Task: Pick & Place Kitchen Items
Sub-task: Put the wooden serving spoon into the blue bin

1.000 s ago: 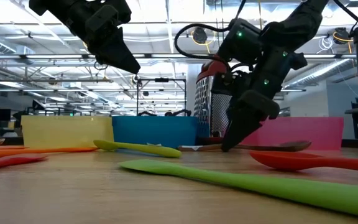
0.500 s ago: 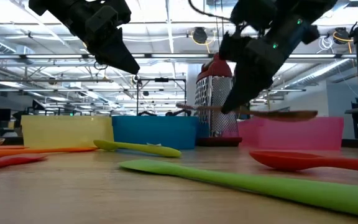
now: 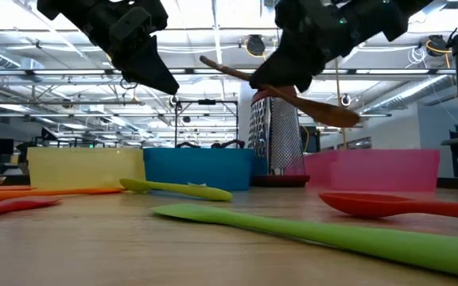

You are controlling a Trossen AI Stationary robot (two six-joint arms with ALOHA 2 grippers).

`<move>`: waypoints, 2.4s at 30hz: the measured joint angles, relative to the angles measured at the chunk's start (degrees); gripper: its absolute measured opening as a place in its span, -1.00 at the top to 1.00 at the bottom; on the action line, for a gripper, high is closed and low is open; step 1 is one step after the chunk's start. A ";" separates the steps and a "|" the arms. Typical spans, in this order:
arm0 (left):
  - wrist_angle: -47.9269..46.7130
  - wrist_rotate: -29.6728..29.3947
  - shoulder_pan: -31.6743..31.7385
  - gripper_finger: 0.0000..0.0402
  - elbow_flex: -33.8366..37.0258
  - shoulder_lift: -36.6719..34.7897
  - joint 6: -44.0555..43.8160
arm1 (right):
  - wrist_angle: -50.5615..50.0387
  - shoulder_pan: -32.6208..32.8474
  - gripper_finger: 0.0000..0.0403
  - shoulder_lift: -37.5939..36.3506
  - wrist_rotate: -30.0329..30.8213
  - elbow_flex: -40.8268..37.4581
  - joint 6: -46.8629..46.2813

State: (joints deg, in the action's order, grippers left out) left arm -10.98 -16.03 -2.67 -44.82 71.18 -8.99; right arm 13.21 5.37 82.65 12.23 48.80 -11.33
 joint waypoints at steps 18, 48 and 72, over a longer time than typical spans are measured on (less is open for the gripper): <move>0.85 0.00 0.02 0.35 0.00 0.00 0.23 | 32.82 -6.70 0.77 9.82 13.26 0.09 3.06; 0.15 0.00 0.02 0.35 -0.02 0.00 1.40 | 28.00 -16.83 0.76 33.57 16.00 14.48 -3.15; 0.56 0.00 0.02 0.35 0.00 0.00 1.35 | 10.28 -20.79 0.76 33.48 1.25 14.49 -11.39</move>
State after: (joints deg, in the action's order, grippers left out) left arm -10.43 -16.03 -2.66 -44.82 71.18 -7.64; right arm 23.49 -15.42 116.14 13.49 63.29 -22.72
